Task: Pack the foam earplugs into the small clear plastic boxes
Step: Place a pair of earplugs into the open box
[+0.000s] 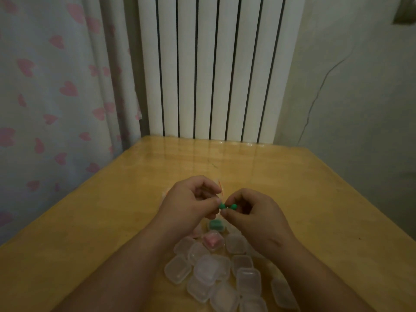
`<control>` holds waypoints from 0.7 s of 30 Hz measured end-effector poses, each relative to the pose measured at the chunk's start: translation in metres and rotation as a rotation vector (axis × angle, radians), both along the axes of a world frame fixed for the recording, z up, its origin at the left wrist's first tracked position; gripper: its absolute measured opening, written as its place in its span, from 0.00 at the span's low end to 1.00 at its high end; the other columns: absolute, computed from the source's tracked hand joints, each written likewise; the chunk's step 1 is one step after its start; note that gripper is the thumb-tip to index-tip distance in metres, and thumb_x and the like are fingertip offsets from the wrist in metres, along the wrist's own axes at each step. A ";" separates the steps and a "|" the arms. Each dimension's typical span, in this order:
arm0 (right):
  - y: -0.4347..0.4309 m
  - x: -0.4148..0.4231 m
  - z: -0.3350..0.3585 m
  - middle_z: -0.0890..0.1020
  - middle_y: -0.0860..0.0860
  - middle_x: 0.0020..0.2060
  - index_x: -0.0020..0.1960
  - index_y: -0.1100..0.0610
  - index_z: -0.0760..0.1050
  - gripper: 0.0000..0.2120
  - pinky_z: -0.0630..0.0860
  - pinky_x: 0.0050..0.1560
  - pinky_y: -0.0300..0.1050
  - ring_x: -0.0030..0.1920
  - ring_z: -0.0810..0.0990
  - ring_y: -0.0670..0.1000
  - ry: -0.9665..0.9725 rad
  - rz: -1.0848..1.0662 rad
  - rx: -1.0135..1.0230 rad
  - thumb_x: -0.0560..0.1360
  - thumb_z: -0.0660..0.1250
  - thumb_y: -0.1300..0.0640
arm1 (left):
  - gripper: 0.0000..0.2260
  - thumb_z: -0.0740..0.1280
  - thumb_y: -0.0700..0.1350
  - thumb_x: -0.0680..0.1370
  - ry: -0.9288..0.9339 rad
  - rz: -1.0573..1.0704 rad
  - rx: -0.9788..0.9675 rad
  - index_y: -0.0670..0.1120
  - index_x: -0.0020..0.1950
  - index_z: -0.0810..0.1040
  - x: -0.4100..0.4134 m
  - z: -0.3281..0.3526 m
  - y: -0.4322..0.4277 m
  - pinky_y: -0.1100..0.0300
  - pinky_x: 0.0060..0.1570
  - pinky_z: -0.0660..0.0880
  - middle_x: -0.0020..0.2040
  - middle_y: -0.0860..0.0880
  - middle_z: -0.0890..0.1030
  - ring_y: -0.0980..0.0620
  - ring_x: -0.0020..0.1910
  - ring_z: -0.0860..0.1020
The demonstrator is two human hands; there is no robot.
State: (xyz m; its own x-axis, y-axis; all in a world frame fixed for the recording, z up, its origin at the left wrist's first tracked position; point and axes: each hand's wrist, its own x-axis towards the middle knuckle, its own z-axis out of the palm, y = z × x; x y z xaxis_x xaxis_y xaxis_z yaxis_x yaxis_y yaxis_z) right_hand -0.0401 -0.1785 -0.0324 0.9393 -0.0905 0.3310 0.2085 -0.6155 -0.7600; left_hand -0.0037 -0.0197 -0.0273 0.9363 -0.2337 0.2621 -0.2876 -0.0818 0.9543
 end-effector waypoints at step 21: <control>0.002 -0.001 0.002 0.80 0.53 0.33 0.49 0.57 0.76 0.11 0.77 0.34 0.40 0.32 0.78 0.46 0.159 0.062 0.482 0.71 0.72 0.68 | 0.06 0.71 0.32 0.74 0.135 -0.014 -0.061 0.43 0.42 0.81 0.001 -0.004 -0.003 0.55 0.38 0.81 0.34 0.48 0.83 0.50 0.35 0.83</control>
